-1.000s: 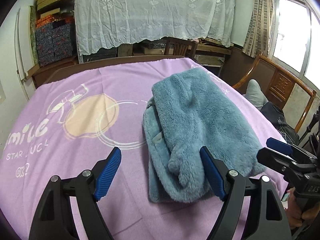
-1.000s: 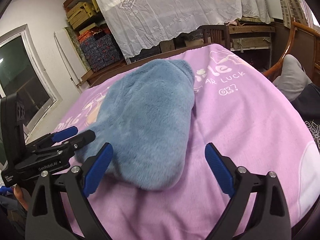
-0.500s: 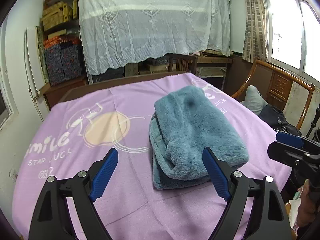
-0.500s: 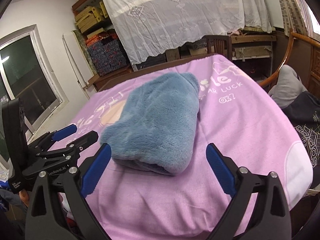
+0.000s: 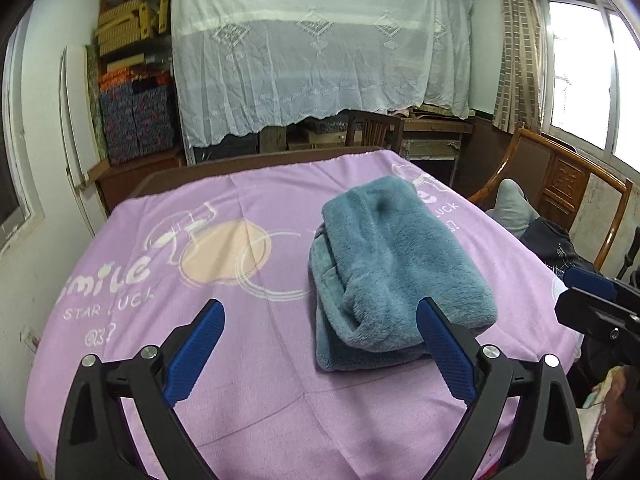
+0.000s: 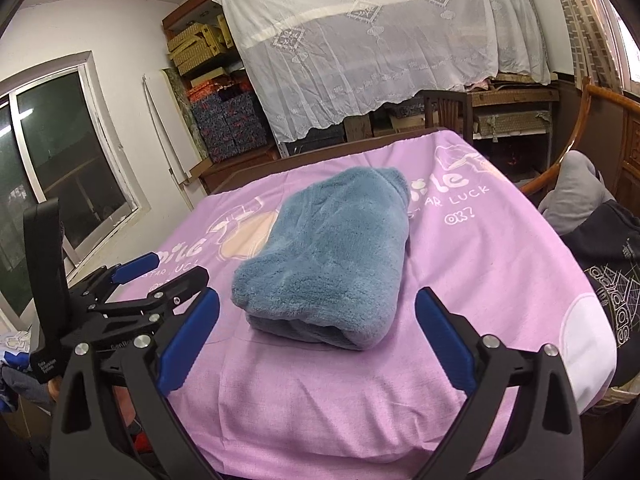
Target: Fold large clothes
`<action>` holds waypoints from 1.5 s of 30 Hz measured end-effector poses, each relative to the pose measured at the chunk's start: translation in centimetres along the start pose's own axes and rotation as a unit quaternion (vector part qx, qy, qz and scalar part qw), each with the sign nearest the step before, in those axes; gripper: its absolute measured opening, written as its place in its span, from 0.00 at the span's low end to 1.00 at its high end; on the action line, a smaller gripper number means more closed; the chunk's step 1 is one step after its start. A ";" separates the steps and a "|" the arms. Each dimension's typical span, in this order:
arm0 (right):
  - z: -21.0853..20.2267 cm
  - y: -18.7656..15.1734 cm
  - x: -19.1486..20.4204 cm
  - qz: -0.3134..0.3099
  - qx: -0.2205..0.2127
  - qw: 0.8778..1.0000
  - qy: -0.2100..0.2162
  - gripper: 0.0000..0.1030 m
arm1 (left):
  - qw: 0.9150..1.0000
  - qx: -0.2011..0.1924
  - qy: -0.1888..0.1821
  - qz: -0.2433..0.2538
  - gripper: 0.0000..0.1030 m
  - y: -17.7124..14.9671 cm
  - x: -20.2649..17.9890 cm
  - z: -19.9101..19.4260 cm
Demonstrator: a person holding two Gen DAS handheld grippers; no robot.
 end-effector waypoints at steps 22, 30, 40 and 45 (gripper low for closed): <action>0.4 -2.2 1.9 -0.028 0.049 0.997 -0.050 0.95 | 0.999 0.012 0.023 0.024 0.96 -1.3 -1.5 -2.7; -0.3 -3.0 2.5 -0.056 0.050 0.996 -0.058 0.95 | 0.999 0.010 0.017 0.026 0.96 -1.5 -1.7 -3.0; 0.3 -3.1 1.5 -0.020 0.062 0.997 -0.044 0.95 | 0.999 0.022 0.016 0.028 0.96 -1.8 -1.9 -2.2; 0.2 -3.0 1.5 -0.015 0.063 0.997 -0.037 0.95 | 0.999 0.024 0.016 0.033 0.96 -1.9 -2.2 -2.1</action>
Point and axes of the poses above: each gripper's, at about its wrist camera, not at the fingertips, and z roughly the way its jaws point, x to its left, y to its top, the point moved 1 cm from there along z, roughly the way its jaws point, and after that the axes turned 3 degrees about -y, right-handed, at the moved point
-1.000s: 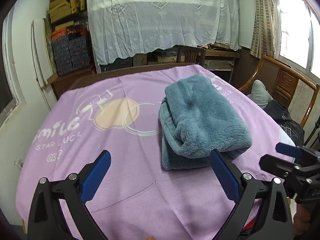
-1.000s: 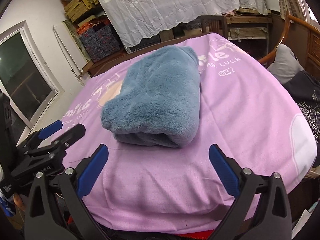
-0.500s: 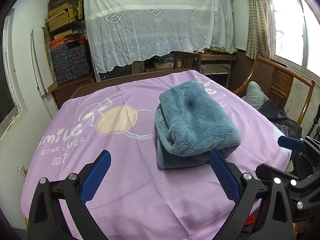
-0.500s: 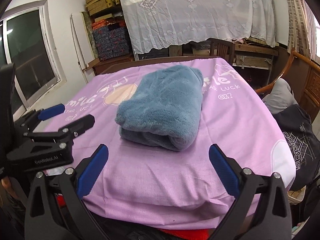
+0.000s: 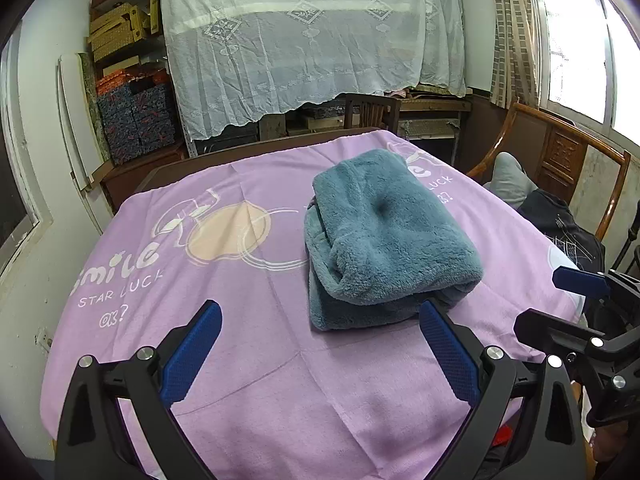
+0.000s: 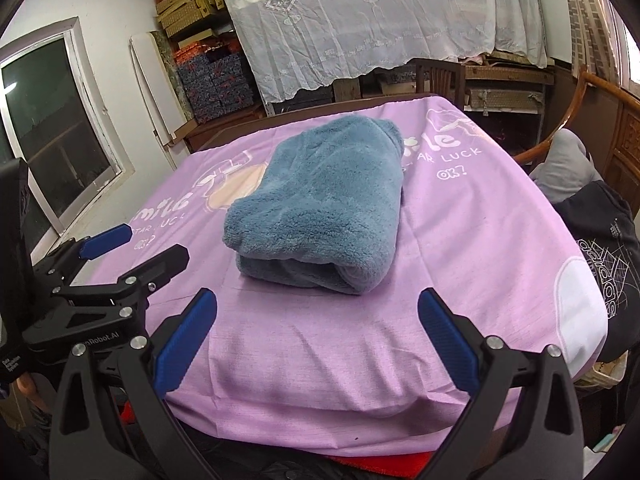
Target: Fold large clothes
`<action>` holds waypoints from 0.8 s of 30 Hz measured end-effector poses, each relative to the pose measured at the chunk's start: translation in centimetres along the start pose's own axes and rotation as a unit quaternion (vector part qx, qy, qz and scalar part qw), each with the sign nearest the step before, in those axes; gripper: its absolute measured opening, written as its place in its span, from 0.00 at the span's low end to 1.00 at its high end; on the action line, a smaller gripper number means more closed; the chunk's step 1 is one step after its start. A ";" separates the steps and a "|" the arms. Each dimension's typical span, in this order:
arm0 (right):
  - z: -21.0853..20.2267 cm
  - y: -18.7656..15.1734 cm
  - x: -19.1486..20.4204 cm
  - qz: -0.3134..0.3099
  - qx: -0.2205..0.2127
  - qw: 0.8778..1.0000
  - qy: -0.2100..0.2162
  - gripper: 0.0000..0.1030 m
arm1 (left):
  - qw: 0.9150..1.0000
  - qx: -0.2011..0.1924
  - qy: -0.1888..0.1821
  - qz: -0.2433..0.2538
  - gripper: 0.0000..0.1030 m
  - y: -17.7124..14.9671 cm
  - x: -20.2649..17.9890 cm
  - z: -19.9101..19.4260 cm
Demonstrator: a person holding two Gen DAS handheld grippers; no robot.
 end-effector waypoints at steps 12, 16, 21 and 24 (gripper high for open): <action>0.2 -0.1 0.2 0.005 0.004 1.000 0.006 0.95 | 1.000 0.006 -0.011 -0.002 0.96 -0.2 -0.2 0.4; 0.5 -0.1 0.1 0.008 0.007 1.000 0.008 0.95 | 1.000 0.008 -0.023 -0.006 0.96 -0.2 -0.1 0.5; 0.6 -0.1 0.1 0.007 0.007 1.000 0.010 0.95 | 0.999 0.012 -0.034 -0.015 0.96 -0.2 0.1 0.6; 0.6 -0.1 0.1 0.007 0.007 1.000 0.009 0.95 | 0.999 0.017 -0.026 -0.013 0.97 -0.3 0.0 0.9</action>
Point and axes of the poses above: each gripper's, at about its wrist camera, not at the fingertips, and z roughly the way its jaws point, x to its left, y to its top, the point moved 1 cm from there along z, roughly the way its jaws point, and after that the axes turned 3 degrees about -y, right-handed, at the moved point
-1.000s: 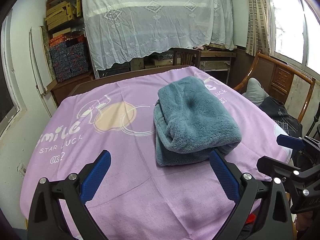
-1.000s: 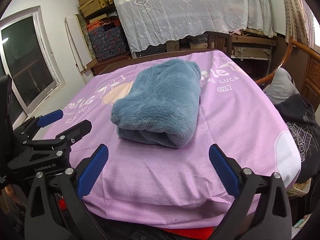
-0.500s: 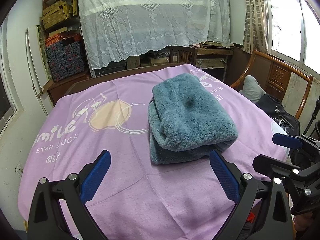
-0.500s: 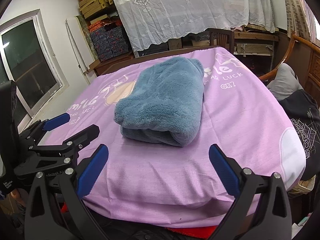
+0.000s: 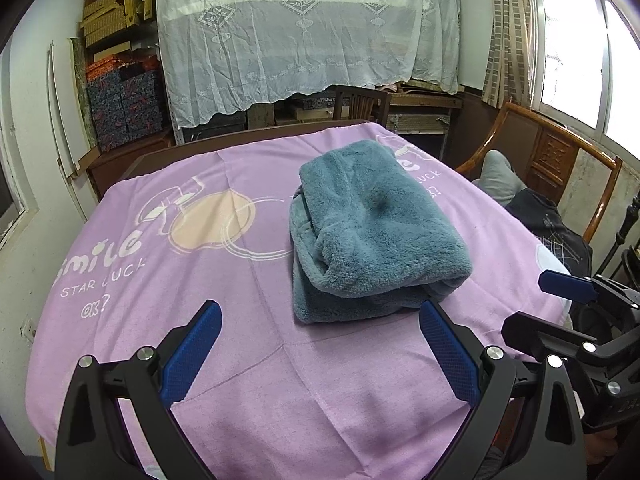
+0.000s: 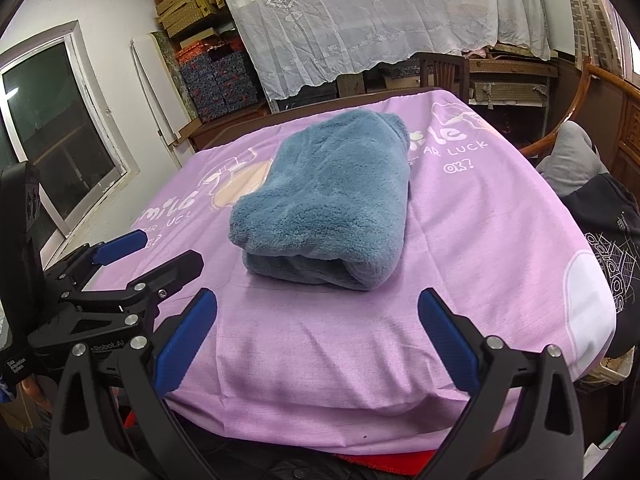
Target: Fold large clothes
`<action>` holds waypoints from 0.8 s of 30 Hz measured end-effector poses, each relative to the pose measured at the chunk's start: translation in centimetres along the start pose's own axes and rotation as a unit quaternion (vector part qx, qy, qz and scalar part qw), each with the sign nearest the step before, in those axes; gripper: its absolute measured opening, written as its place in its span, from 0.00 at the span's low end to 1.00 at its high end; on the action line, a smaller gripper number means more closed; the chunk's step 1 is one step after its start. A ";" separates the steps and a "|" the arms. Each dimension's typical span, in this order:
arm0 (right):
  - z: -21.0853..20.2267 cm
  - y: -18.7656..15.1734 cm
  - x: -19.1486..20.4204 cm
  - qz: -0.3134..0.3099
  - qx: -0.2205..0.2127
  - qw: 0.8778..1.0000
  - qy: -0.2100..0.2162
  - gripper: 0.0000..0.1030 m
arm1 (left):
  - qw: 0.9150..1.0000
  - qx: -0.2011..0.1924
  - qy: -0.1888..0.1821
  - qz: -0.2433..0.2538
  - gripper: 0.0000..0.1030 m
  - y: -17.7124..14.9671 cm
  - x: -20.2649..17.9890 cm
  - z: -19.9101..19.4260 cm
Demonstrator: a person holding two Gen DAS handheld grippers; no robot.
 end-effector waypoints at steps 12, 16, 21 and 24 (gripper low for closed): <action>0.3 -0.1 0.3 -0.001 0.004 1.000 0.005 0.95 | 1.000 0.009 0.026 0.006 0.97 -0.1 -0.1 0.5; 0.4 -0.1 0.2 0.000 0.005 1.000 0.006 0.95 | 1.000 0.014 0.023 -0.001 0.97 -0.1 0.2 0.7; 0.5 -0.1 0.0 -0.001 0.008 1.000 0.008 0.95 | 1.000 0.017 0.022 0.002 0.97 -0.2 0.2 0.8; 0.5 -0.1 0.0 0.000 0.008 1.000 0.009 0.95 | 1.000 0.017 0.022 0.002 0.97 -0.2 0.1 0.8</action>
Point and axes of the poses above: each gripper's, at about its wrist camera, not at the fingertips, and z roughly the way its jaws point, x to its left, y to its top, the point moved 1 cm from there along z, roughly the way its jaws point, and after that the axes turned 3 degrees about -y, right-handed, at the moved point
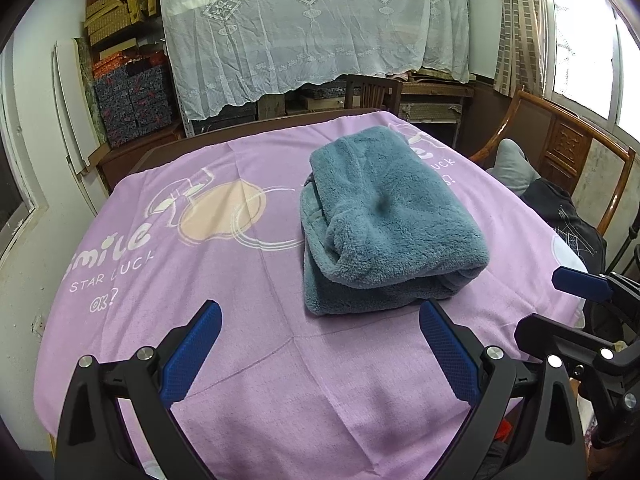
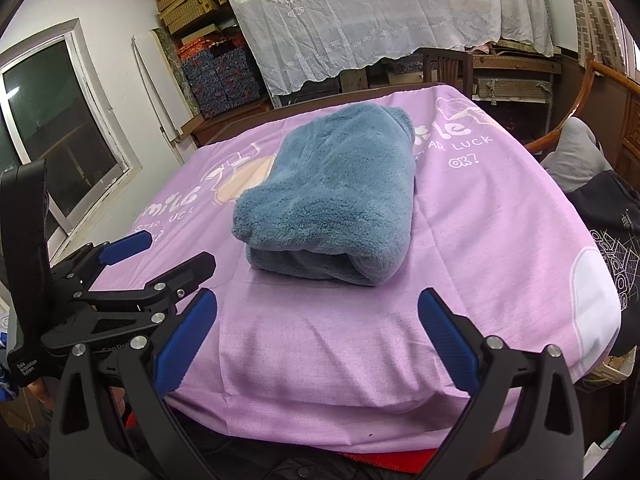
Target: Fold large clothes
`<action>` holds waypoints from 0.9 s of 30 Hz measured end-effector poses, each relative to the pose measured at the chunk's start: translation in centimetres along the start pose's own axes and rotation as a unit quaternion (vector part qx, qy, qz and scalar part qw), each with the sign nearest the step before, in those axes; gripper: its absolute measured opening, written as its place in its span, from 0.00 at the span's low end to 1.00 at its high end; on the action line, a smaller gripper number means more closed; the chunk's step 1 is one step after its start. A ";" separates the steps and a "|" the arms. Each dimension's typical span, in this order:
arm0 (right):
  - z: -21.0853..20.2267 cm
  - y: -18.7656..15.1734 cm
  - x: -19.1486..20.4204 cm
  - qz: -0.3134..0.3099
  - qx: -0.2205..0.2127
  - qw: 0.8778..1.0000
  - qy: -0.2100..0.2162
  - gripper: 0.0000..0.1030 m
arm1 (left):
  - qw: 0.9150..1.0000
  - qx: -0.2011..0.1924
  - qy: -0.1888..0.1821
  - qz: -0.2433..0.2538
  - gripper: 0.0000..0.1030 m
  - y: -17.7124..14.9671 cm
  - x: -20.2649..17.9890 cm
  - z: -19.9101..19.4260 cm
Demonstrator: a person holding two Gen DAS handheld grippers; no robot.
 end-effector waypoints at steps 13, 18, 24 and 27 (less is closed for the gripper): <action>0.0 0.0 0.0 0.002 0.002 1.000 0.001 0.95 | 1.000 -0.006 0.006 0.002 0.96 -0.1 -0.4 -0.3; 0.2 0.0 -0.2 0.004 0.004 1.000 0.001 0.95 | 1.000 -0.009 0.001 -0.001 0.96 0.0 -0.4 -0.4; 0.2 0.0 -0.1 0.003 0.005 1.000 0.002 0.95 | 1.000 -0.006 -0.001 -0.005 0.96 -0.1 -0.2 -0.4; 0.2 0.0 -0.1 0.004 0.005 1.000 0.002 0.95 | 1.000 -0.006 0.001 -0.005 0.96 0.0 -0.2 -0.4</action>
Point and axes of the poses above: each gripper's, at about its wrist camera, not at the fingertips, and z roughly the way its jaws point, x to its left, y to its top, the point moved 1 cm from there along z, roughly the way its jaws point, and after that the axes turned 3 degrees about -y, right-handed, at the moved point
